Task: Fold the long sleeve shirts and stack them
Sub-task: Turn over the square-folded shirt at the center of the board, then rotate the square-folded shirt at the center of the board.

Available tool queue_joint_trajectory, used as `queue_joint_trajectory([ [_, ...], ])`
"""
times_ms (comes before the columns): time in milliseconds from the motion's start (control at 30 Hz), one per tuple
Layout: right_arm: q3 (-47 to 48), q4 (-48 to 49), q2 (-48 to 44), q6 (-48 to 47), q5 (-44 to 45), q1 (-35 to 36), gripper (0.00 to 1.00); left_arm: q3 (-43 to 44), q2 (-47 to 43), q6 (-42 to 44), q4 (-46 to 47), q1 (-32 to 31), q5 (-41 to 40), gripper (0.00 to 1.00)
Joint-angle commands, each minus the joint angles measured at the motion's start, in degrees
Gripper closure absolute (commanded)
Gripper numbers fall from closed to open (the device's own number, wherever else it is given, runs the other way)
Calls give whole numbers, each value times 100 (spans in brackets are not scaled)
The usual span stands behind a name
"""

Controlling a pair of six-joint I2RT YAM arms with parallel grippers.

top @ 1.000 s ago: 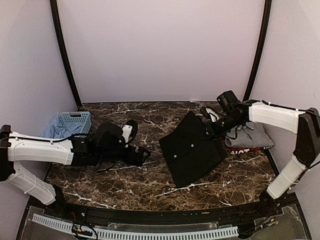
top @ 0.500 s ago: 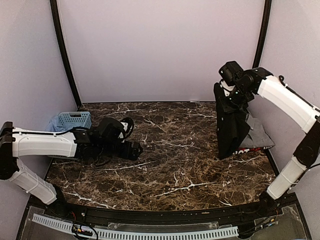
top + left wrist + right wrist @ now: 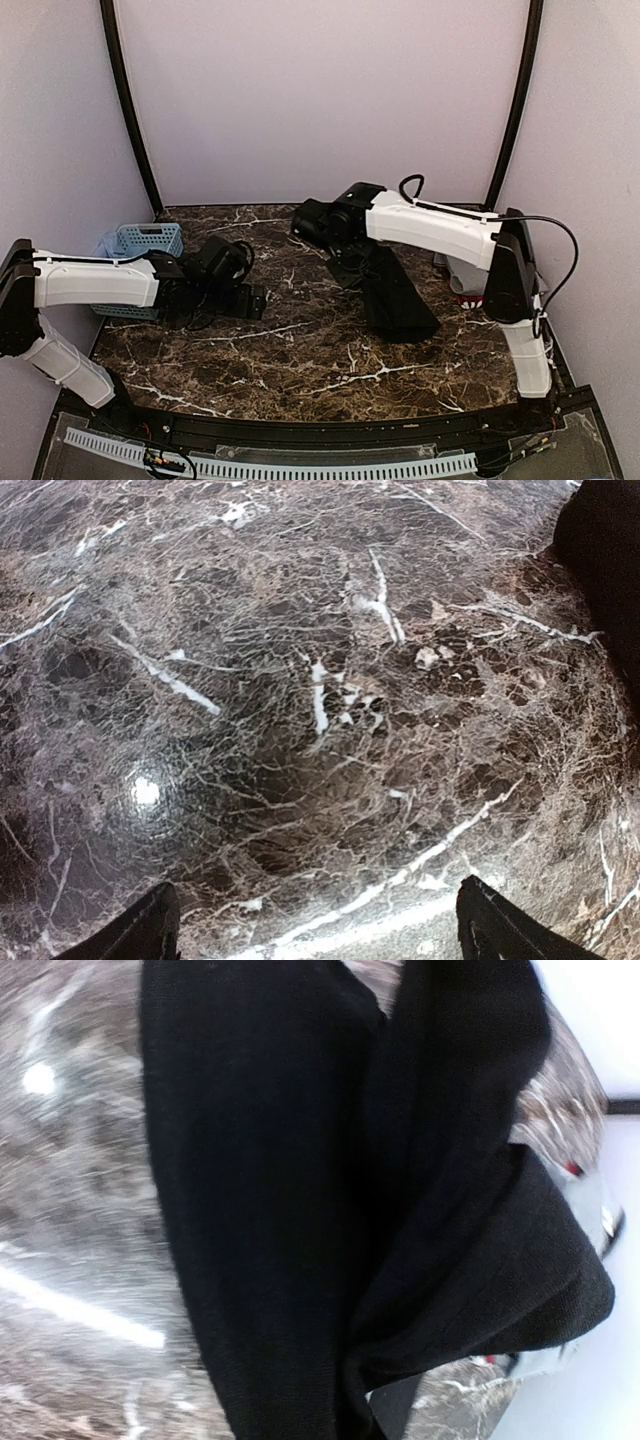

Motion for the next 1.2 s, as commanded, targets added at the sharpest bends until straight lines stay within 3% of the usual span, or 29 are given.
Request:
queue_joint_trajectory([
  [0, 842, -217, 681, 308, -246, 721, 85, 127, -136, -140, -509, 85, -309, 5],
  [200, 1018, -61, 1103, 451, -590, 1162, 60, -85, -330, -226, -547, 233, -361, 5],
  [367, 594, 843, 634, 203, -1142, 1380, 25, -242, -465, -295, -451, 287, -386, 5],
  [433, 183, 1404, 203, 52, -1537, 1415, 3, -263, -470, -306, -398, 293, -319, 5],
  [600, -1384, 2450, -1121, -85, -2011, 1264, 1, -353, -509, -290, -79, 291, -42, 4],
  [833, -3843, 3896, -2539, -182, -2727, -278, 1, -914, -788, -705, 1197, 237, 1498, 6],
  [967, -4934, 4860, -2817, -312, -3552, -1117, 1, -1269, -755, -1210, 2226, 9, 2191, 7],
  [1167, -5648, 5459, -2525, -421, -4062, -1587, 1, -1155, -3, -1638, 2919, -400, 2633, 7],
])
